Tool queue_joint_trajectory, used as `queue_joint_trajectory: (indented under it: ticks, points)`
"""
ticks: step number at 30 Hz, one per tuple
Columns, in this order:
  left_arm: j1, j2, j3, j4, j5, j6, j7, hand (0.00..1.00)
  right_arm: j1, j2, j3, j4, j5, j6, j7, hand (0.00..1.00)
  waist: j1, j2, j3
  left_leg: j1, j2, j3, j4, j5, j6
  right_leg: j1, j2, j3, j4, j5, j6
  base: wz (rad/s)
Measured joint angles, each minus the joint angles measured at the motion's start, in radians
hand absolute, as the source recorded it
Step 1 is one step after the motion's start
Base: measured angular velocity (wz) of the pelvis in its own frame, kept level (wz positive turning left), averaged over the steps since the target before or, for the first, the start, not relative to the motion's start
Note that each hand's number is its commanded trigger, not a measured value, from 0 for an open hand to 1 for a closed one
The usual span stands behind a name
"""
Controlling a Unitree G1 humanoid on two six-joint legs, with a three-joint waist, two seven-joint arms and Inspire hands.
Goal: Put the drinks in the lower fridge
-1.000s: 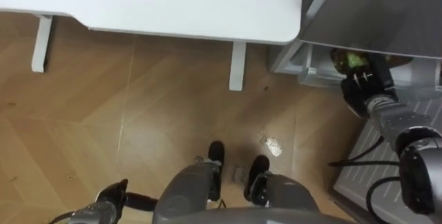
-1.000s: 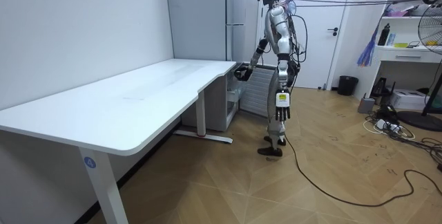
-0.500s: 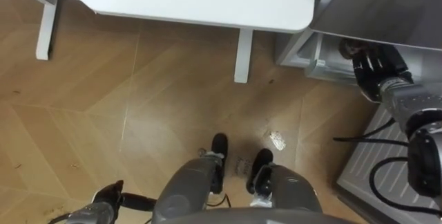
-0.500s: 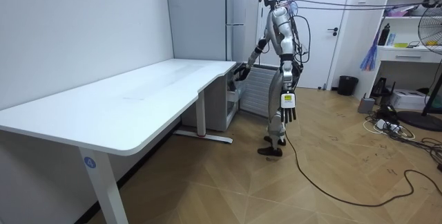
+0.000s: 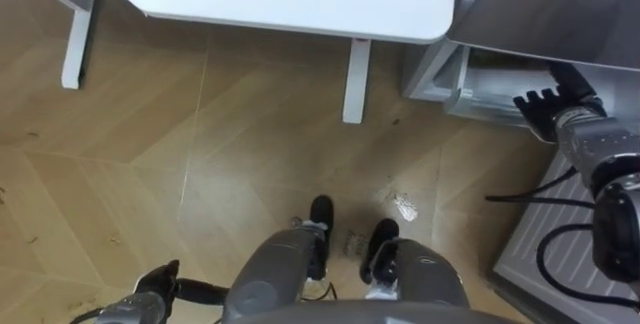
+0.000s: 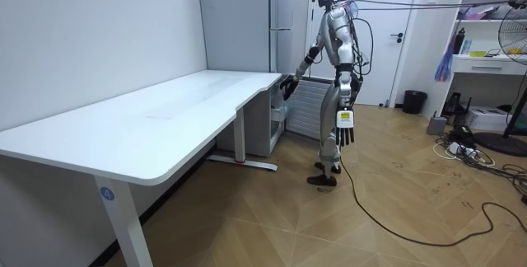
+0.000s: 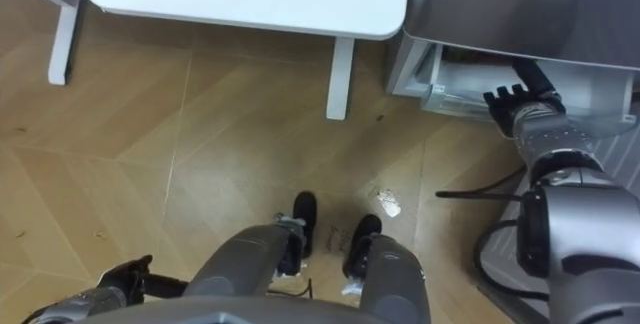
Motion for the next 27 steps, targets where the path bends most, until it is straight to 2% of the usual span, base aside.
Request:
queue_joint_trajectory:
  ticks: [2, 7, 11, 15, 16, 17, 19, 22, 24, 27]
  points:
    - [0.000, 0.000, 0.004, 0.000, 0.000, -0.001, -0.002, 0.00, 0.000, 0.000, 0.000, -0.001, 0.001, -0.003, 0.000, 0.00, 0.002, 0.007, -0.0006, 0.008, 0.000, 0.005, -0.001, 0.000, 0.000, 0.005, 0.000, 0.006, 0.004, 0.000, 0.000, -0.07]
    - [0.000, 0.002, 0.019, 0.000, -0.001, -0.021, -0.009, 0.00, 0.015, 0.000, 0.001, -0.002, 0.000, -0.003, 0.002, 0.00, 0.013, 0.007, -0.0005, 0.038, 0.000, 0.020, -0.005, -0.001, 0.000, 0.026, -0.001, 0.019, 0.014, -0.007, 0.001, -0.02]
    - [0.003, 0.003, 0.023, 0.000, -0.023, -0.018, -0.009, 0.00, 0.058, 0.000, 0.003, -0.002, -0.003, 0.001, 0.037, 0.00, 0.016, 0.005, -0.0026, 0.088, 0.000, 0.021, -0.023, -0.001, 0.000, 0.076, 0.003, 0.020, -0.006, -0.007, 0.005, 0.01]
    - [0.014, 0.004, 0.056, 0.000, -0.022, -0.019, -0.008, 0.00, 0.147, 0.000, 0.000, -0.007, -0.003, 0.001, 0.115, 0.00, -0.008, -0.006, -0.0168, 0.138, 0.002, 0.009, -0.029, -0.008, -0.002, 0.146, 0.015, 0.010, -0.050, -0.001, 0.012, 0.04]
    - [0.022, 0.004, 0.069, -0.002, -0.020, -0.019, -0.008, 0.00, 0.182, 0.000, -0.001, -0.012, -0.002, 0.000, 0.136, 0.00, -0.010, -0.009, -0.0253, 0.158, 0.006, 0.009, -0.031, -0.014, -0.003, 0.175, 0.024, 0.012, -0.075, 0.006, 0.014, -0.05]
    - [0.025, 0.004, 0.074, -0.002, -0.020, -0.019, -0.008, 0.00, 0.197, 0.000, -0.001, -0.012, -0.003, -0.001, 0.145, 0.00, -0.010, -0.010, -0.0278, 0.170, 0.009, 0.010, -0.032, -0.018, -0.004, 0.191, 0.028, 0.013, -0.086, 0.009, 0.015, -0.15]
    - [0.036, 0.003, 0.091, -0.001, -0.022, -0.021, -0.007, 0.00, 0.250, 0.003, -0.001, -0.019, -0.002, -0.002, 0.170, 0.00, -0.013, -0.016, -0.0401, 0.219, 0.018, 0.017, -0.048, -0.030, -0.004, 0.248, 0.044, 0.019, -0.132, 0.022, 0.017, -0.18]
    - [0.054, -0.009, 0.114, -0.019, -0.017, -0.026, -0.002, 0.00, 0.319, 0.013, -0.019, -0.065, -0.007, -0.005, 0.193, 0.00, -0.033, -0.019, -0.0457, 0.282, 0.022, 0.023, -0.074, -0.033, -0.005, 0.326, 0.061, 0.022, -0.199, 0.042, 0.022, -0.06]
    - [0.080, -0.018, 0.139, -0.042, -0.018, -0.026, 0.000, 0.00, 0.376, 0.032, -0.040, -0.091, -0.008, -0.010, 0.211, 0.00, -0.037, -0.021, -0.0465, 0.325, 0.023, 0.029, -0.084, -0.042, -0.006, 0.366, 0.066, 0.027, -0.219, 0.044, 0.024, -0.12]
    - [0.103, -0.020, 0.139, -0.045, -0.022, -0.026, 0.005, 0.00, 0.437, 0.051, -0.038, -0.113, -0.020, -0.006, 0.213, 0.00, -0.036, -0.022, -0.0497, 0.352, 0.028, 0.038, -0.077, -0.060, -0.010, 0.391, 0.069, 0.044, -0.217, 0.041, 0.024, -0.19]
